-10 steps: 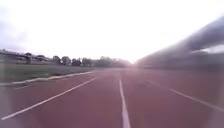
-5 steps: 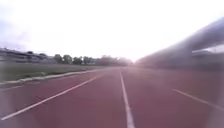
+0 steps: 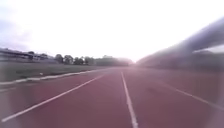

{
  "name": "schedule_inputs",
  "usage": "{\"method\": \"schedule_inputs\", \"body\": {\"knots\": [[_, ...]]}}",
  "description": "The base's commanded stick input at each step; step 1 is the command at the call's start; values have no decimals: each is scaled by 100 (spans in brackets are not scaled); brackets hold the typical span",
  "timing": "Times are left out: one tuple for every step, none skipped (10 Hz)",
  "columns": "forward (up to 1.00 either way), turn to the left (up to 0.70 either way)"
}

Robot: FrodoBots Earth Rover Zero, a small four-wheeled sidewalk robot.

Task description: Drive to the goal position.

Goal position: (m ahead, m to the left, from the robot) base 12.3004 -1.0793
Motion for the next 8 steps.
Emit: {"method": "schedule_inputs", "body": {"knots": [[70,0],[70,0],[70,0],[70,0],[70,0],[70,0],[70,0],[70,0]]}}
